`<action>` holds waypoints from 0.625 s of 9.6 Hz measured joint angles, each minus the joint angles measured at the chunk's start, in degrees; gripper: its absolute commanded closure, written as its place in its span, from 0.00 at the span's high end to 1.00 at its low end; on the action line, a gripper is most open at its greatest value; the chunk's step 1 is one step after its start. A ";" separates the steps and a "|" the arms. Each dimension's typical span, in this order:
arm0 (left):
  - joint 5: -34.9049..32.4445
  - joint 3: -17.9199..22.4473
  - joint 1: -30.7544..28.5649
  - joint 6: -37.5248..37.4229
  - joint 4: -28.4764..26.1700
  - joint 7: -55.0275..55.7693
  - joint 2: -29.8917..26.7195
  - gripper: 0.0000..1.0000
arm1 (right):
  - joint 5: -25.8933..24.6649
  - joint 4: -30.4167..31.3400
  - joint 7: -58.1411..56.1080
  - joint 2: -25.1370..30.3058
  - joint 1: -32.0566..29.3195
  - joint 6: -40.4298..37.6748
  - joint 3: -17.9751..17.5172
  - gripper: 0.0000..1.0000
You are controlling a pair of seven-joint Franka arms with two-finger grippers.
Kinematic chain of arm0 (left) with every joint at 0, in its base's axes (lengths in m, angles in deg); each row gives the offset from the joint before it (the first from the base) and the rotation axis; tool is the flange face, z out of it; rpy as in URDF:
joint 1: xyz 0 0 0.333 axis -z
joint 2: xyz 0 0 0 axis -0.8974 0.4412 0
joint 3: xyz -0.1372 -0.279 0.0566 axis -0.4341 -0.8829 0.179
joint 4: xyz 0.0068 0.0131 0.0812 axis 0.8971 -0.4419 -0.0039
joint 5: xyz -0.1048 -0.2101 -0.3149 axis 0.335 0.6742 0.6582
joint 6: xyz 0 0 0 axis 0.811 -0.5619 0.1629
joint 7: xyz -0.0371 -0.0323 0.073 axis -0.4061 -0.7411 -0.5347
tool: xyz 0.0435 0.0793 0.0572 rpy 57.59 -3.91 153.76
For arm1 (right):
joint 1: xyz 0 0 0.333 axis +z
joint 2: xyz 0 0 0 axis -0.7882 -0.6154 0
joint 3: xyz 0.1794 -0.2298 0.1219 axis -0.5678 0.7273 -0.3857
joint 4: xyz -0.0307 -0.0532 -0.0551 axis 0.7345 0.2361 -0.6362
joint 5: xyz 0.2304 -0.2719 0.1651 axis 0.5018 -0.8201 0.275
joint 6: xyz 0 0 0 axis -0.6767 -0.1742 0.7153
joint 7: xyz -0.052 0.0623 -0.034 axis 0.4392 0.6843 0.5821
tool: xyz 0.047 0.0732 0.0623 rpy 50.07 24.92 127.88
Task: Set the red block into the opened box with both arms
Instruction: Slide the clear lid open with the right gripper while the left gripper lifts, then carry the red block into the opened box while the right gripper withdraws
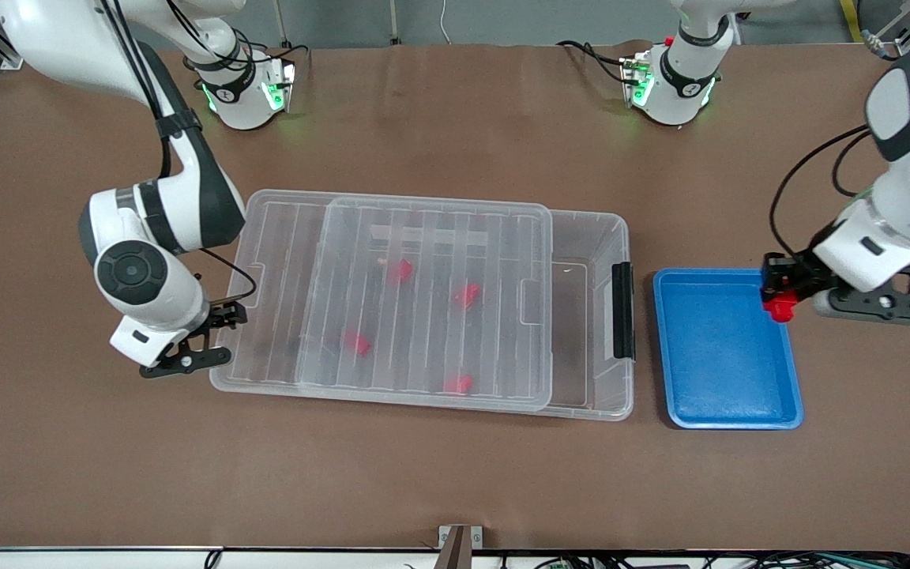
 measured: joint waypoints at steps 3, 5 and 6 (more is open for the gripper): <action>-2.66 -8.41 1.21 0.30 -0.06 9.07 4.54 0.00 | -0.08 -0.24 -4.23 0.20 -2.32 0.06 0.10 1.00; -6.51 -13.82 2.21 3.23 -0.04 17.81 9.52 0.00 | -0.18 -0.74 -6.86 0.32 -3.46 0.10 0.28 1.00; -8.71 -16.06 2.78 5.69 0.16 22.13 12.83 0.00 | -0.21 -1.17 -7.82 0.33 -3.83 0.12 0.64 1.00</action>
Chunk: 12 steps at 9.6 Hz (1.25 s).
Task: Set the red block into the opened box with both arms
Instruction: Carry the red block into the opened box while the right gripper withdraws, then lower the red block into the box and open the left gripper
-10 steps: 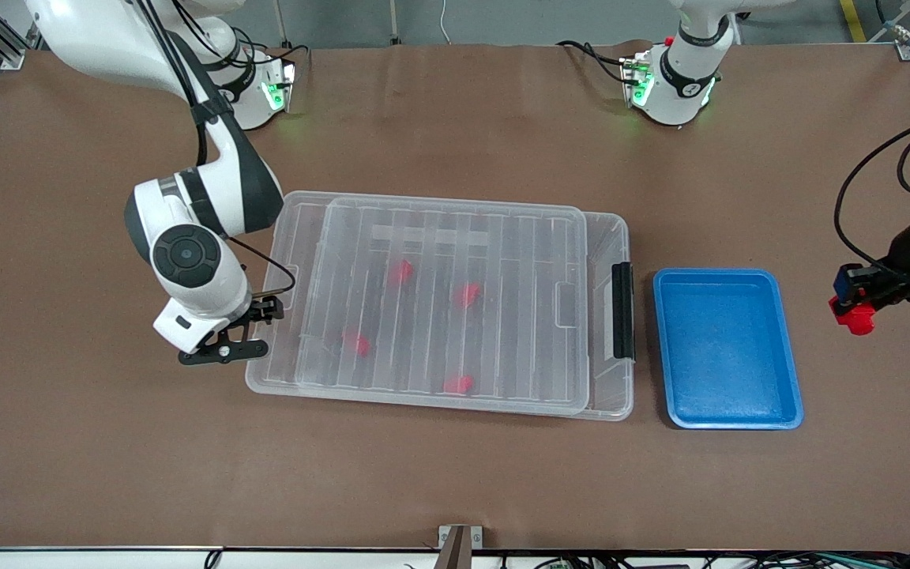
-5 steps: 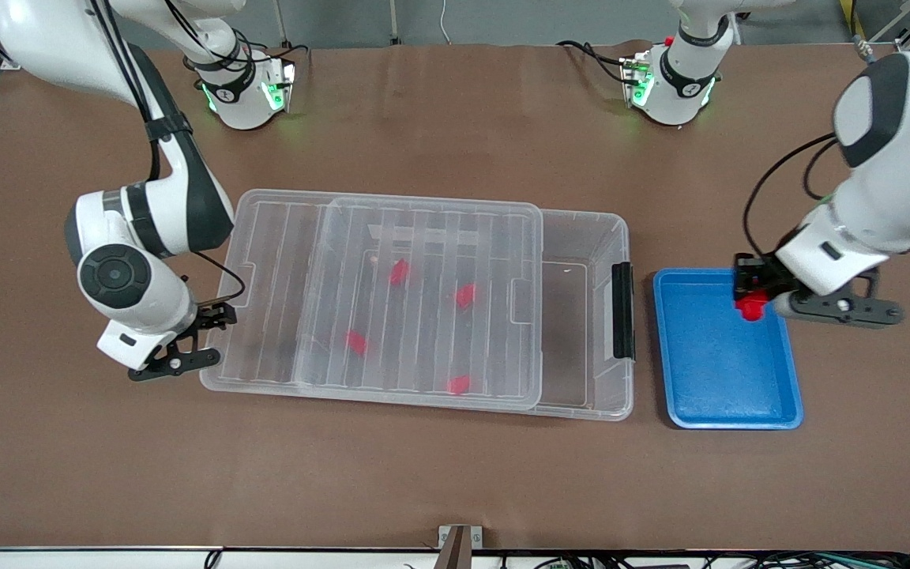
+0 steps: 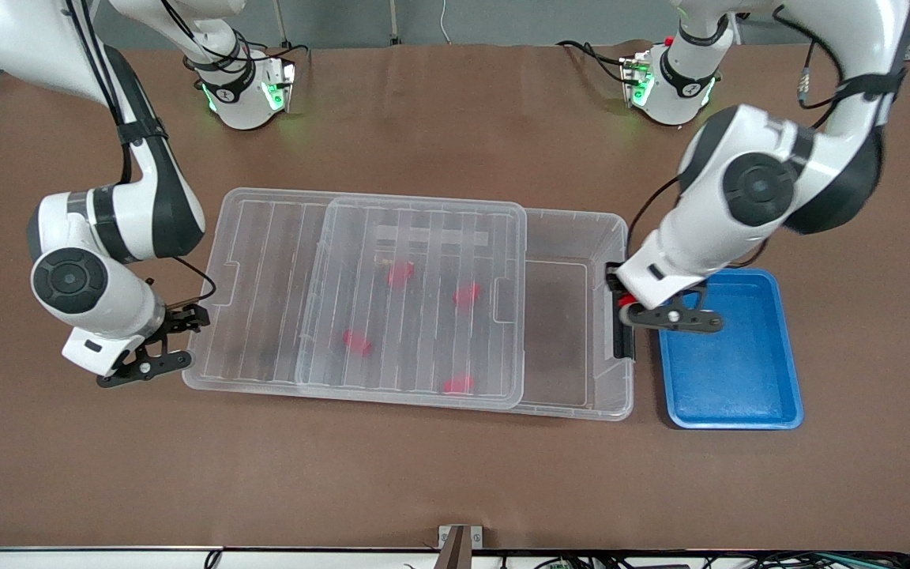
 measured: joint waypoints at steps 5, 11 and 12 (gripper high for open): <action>-10.60 -3.76 1.65 10.42 0.81 7.38 15.59 0.00 | 5.39 -13.05 8.10 1.57 0.07 -10.39 -0.18 1.00; -17.72 -4.33 1.62 17.16 1.56 8.84 24.74 0.02 | 15.54 -15.92 15.36 18.27 -2.60 -28.23 10.05 1.00; -18.31 -4.33 1.63 17.17 1.57 9.54 24.83 0.07 | 17.56 -14.41 10.39 18.88 -2.93 -27.28 14.25 1.00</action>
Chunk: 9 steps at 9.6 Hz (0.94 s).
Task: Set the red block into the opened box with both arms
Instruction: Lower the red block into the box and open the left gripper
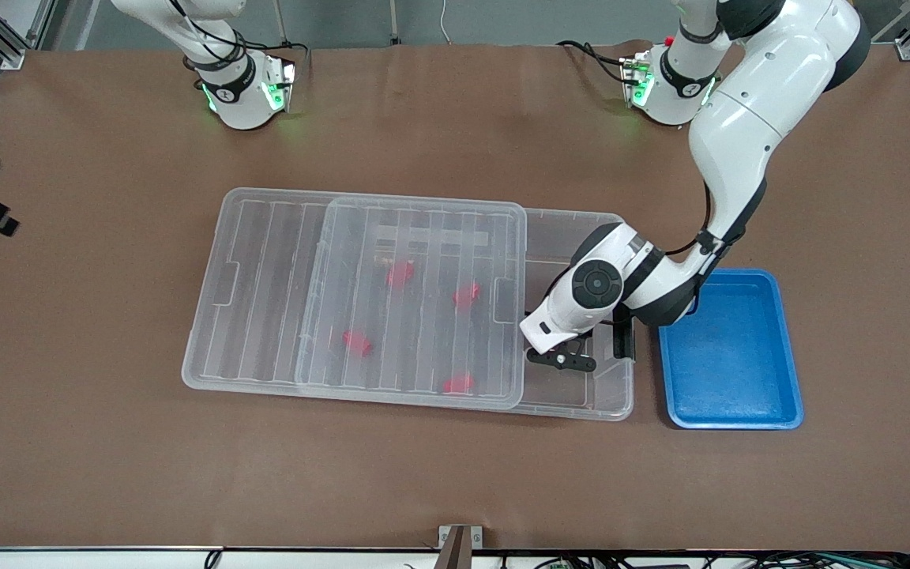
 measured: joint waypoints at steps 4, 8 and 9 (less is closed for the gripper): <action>-0.16 0.01 -0.05 -0.01 0.02 0.99 0.01 0.69 | 2.06 4.37 -4.03 -0.13 -0.43 4.19 2.59 1.00; -0.41 0.01 -1.18 -0.18 0.30 1.05 -0.77 1.00 | 2.10 4.36 -4.05 -0.11 -0.18 4.63 2.00 1.00; -0.40 -0.23 -1.25 -1.00 0.37 1.05 -1.85 1.00 | 2.10 4.36 -4.05 -0.11 -0.16 4.65 2.00 1.00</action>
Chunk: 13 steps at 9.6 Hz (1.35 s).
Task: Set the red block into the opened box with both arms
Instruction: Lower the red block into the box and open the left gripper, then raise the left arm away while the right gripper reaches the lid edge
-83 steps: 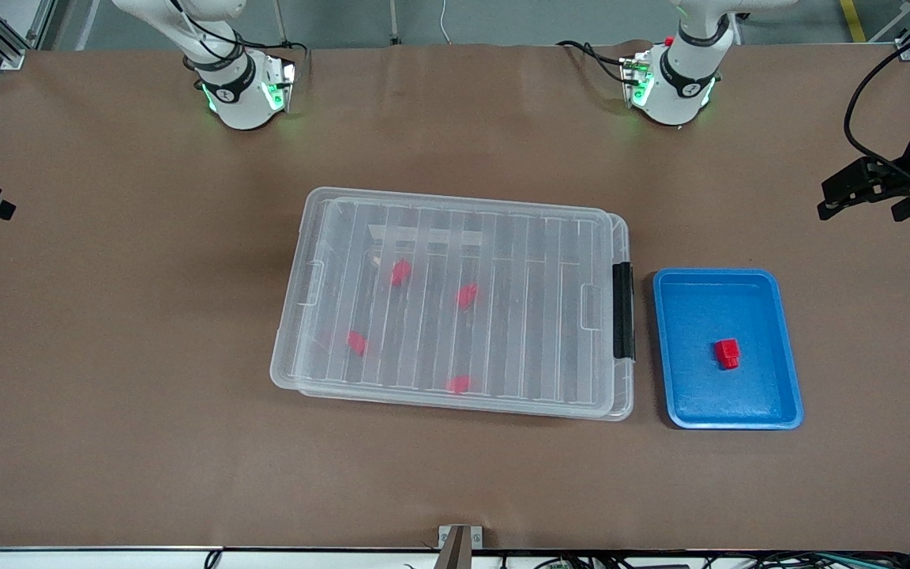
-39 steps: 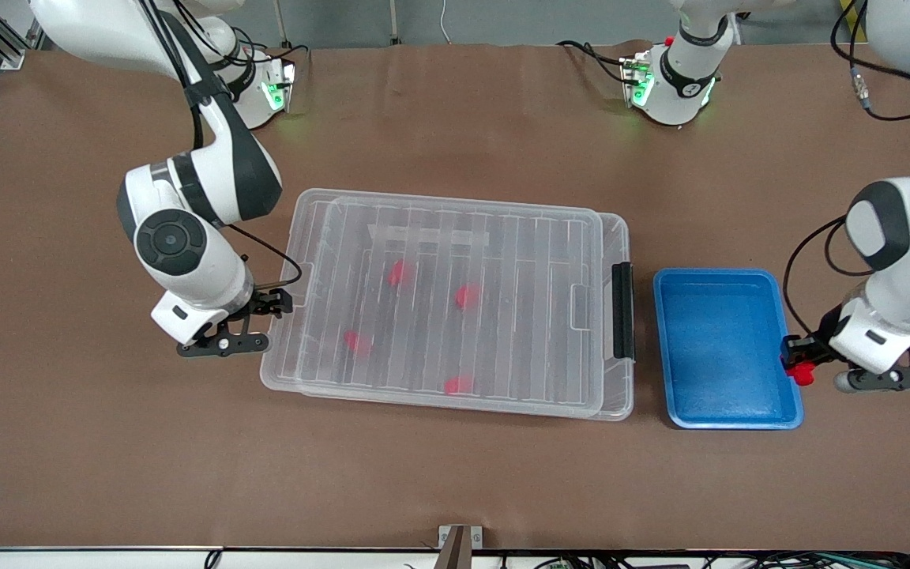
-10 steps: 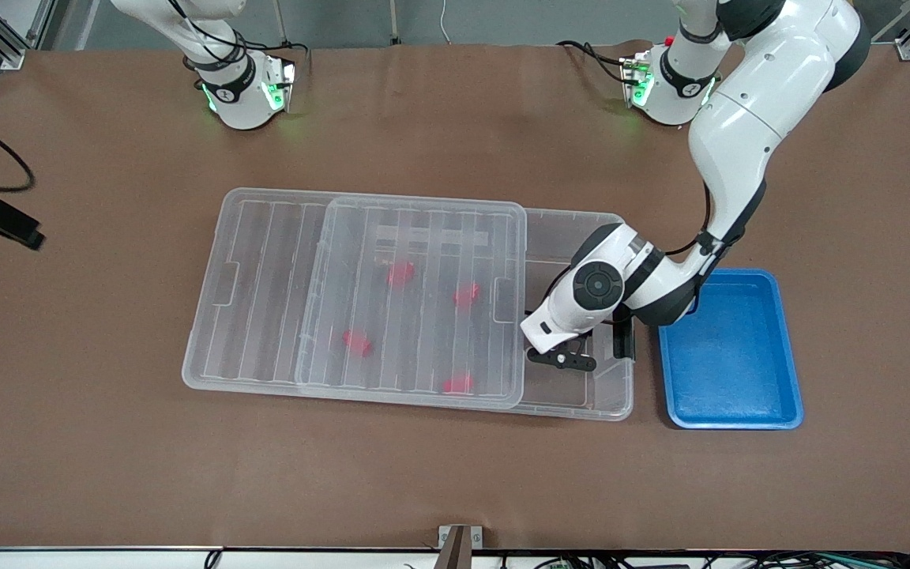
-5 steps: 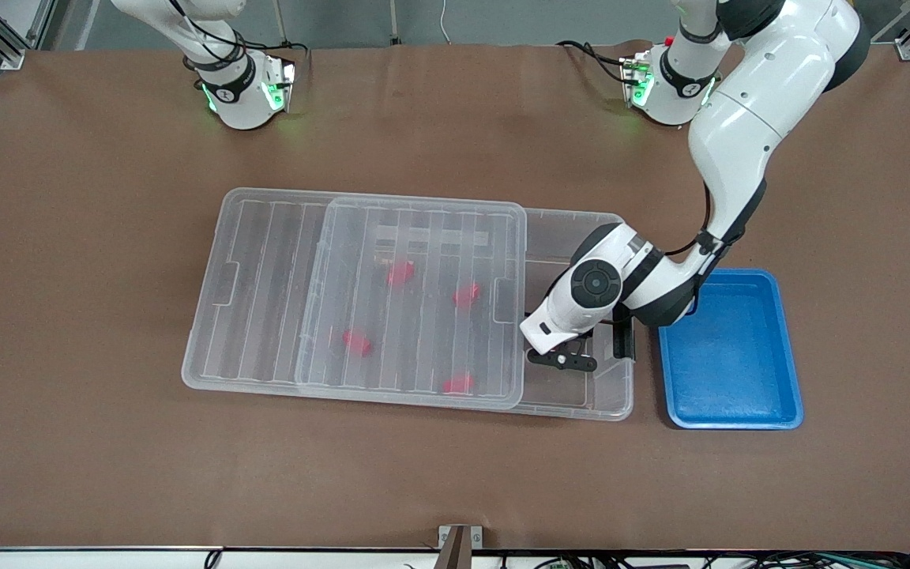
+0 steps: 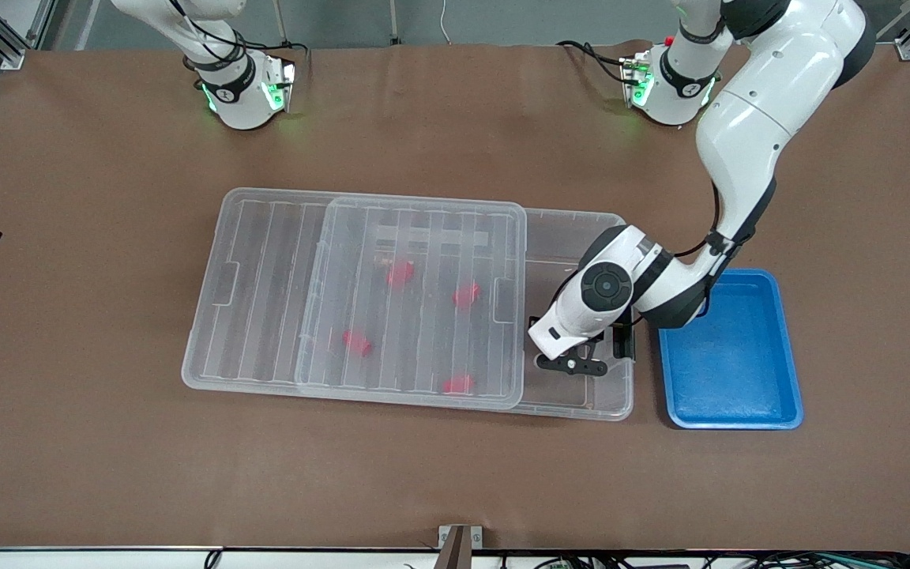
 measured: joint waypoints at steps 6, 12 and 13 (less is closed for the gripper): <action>5.06 -2.60 -0.71 -10.81 0.13 -2.72 -9.71 1.00 | 0.00 -0.02 0.00 0.00 0.02 0.04 0.00 1.00; 19.54 9.68 -1.36 -18.82 -0.29 -19.19 -29.87 1.00 | 0.16 0.01 -4.65 -0.01 0.64 -0.83 -1.46 0.71; 23.84 14.02 -1.16 -19.67 -0.34 -22.69 -33.14 1.00 | 0.18 0.40 -6.07 -0.33 1.20 -0.91 -2.89 0.25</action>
